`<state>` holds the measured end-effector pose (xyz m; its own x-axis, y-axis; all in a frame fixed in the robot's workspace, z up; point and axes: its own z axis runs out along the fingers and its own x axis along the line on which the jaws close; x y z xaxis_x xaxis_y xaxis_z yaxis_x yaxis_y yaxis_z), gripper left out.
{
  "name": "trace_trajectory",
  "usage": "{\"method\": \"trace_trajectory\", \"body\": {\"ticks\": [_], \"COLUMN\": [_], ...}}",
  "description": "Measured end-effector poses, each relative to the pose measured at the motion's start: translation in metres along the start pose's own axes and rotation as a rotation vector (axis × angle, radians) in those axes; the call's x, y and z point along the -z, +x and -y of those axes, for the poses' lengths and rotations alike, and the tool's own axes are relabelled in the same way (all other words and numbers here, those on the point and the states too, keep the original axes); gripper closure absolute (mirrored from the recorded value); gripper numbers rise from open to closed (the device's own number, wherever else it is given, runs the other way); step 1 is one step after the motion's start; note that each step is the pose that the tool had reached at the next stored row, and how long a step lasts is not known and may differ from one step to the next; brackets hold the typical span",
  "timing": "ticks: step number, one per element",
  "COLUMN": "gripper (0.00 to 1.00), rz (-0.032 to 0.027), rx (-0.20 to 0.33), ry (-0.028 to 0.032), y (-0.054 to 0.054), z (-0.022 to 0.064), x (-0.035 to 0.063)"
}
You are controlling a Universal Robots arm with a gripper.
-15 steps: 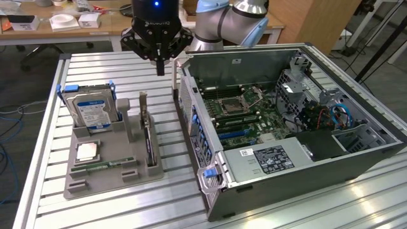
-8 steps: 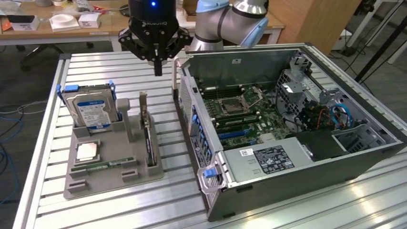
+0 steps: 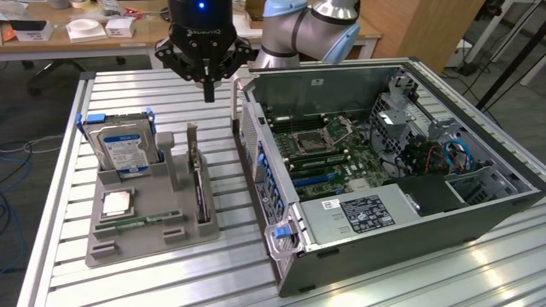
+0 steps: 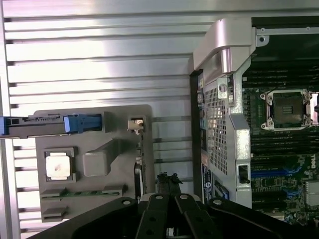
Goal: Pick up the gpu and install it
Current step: 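Reach for the gpu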
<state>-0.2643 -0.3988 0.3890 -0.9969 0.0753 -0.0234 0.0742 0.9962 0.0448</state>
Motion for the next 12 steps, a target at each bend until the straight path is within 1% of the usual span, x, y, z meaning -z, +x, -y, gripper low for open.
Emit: {"method": "trace_trajectory", "body": {"ticks": [12], "gripper": [0.89], "rz": [0.0], "rx": [0.0], "ry": [0.0002], "y": [0.0067], "z": [0.0005], "x": [-0.0003]}}
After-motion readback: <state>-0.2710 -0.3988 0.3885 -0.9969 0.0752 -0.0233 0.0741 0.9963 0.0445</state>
